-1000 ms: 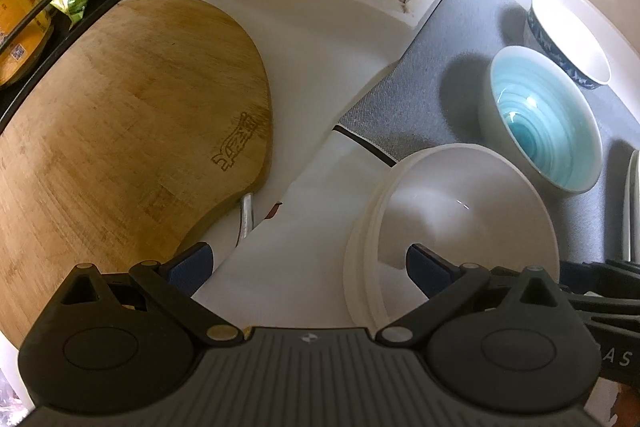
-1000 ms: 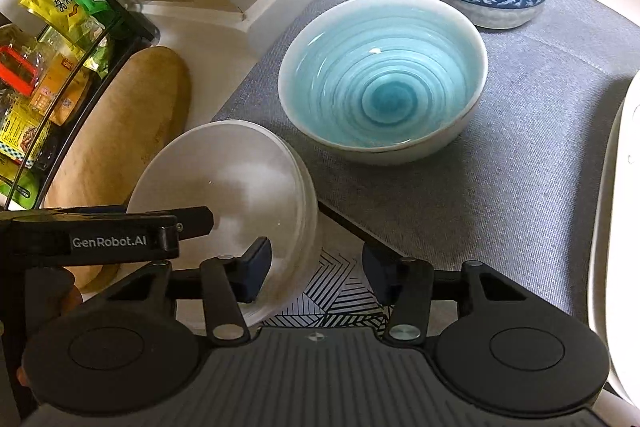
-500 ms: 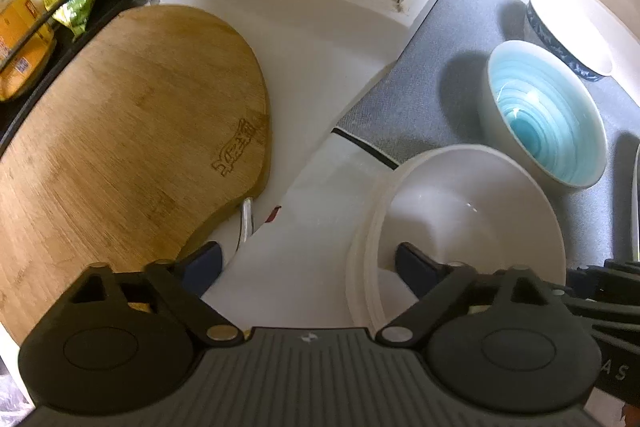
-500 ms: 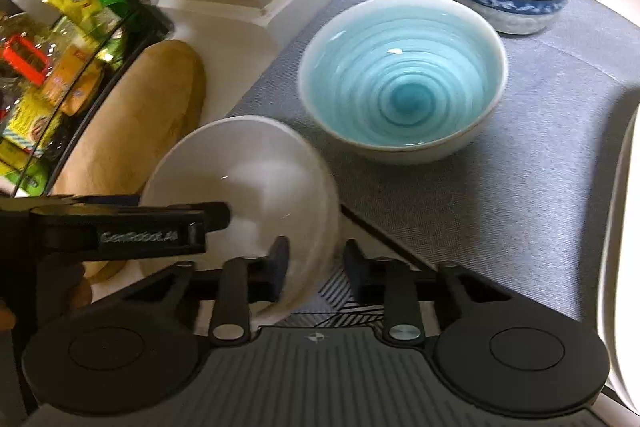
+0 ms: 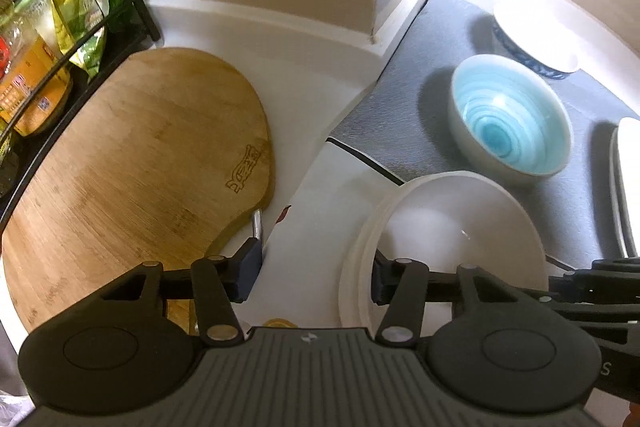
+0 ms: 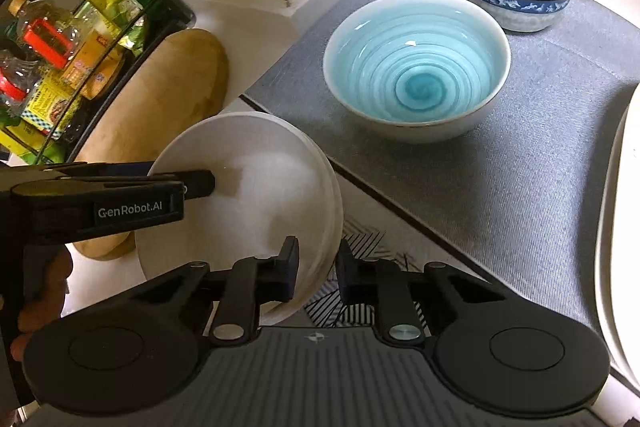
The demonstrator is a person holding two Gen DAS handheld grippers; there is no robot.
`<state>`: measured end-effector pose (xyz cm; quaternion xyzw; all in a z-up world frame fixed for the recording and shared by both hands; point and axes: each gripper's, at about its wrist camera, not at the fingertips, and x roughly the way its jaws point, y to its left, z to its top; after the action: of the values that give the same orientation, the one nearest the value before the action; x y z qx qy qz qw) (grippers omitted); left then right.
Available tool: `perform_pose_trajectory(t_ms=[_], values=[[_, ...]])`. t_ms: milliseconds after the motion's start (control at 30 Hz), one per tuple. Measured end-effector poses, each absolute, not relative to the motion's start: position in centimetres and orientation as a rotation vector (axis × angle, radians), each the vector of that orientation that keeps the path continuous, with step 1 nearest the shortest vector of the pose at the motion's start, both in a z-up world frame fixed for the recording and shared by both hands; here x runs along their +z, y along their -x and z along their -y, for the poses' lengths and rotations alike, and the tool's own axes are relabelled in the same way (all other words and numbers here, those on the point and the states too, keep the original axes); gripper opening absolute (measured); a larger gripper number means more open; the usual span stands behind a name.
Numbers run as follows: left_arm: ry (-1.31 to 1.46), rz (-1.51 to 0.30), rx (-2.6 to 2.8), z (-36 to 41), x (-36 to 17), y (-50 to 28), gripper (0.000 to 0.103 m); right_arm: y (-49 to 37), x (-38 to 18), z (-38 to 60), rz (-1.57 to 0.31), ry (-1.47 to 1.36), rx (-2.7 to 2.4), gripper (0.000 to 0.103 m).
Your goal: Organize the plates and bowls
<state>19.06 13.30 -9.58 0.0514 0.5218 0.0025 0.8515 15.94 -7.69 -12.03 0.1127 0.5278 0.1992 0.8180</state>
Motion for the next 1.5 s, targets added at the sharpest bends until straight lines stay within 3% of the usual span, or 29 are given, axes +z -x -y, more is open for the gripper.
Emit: perform_pose_trajectory(t_ms=[300,433,533,700,733,800,867,900,1500], values=[[-0.144,-1.048,-0.059,-11.3,-6.9,-17.2,0.06,-14.0,-10.4,8.8,-1.084,-0.263,0.436,0.011],[-0.152,-1.048,-0.065,-11.0,-7.0,-16.8,0.07,-14.1,-11.2,9.7,-1.089,-0.299,0.4,0.01],[-0.141,-1.045,-0.092,-10.8,-6.4,-16.3,0.084,-14.0,-11.9,10.4,-1.098,-0.314,0.369,0.008],[-0.148,-0.988,-0.126,-10.7,-5.7,-15.4,0.088,-13.7,-12.4,11.4,-1.105,-0.345,0.325,0.01],[-0.136,-1.007,-0.143,-10.8,-6.0,-15.5,0.084,-13.7,-12.5,11.6,-1.107,-0.355,0.319,0.011],[-0.083,-1.062,-0.18,-11.1,-6.8,-16.0,0.065,-13.6,-12.7,11.9,-1.11,-0.367,0.313,0.011],[-0.017,-1.141,-0.202,-11.4,-8.1,-16.7,0.029,-13.6,-12.7,12.0,-1.111,-0.366,0.314,0.011],[0.014,-1.167,-0.214,-11.4,-8.5,-16.9,0.021,-13.6,-12.7,11.9,-1.109,-0.362,0.316,0.012],[-0.07,-1.232,-0.354,-5.4,-10.3,-17.2,0.018,-11.0,-11.0,16.0,-1.12,-0.316,0.211,0.013]])
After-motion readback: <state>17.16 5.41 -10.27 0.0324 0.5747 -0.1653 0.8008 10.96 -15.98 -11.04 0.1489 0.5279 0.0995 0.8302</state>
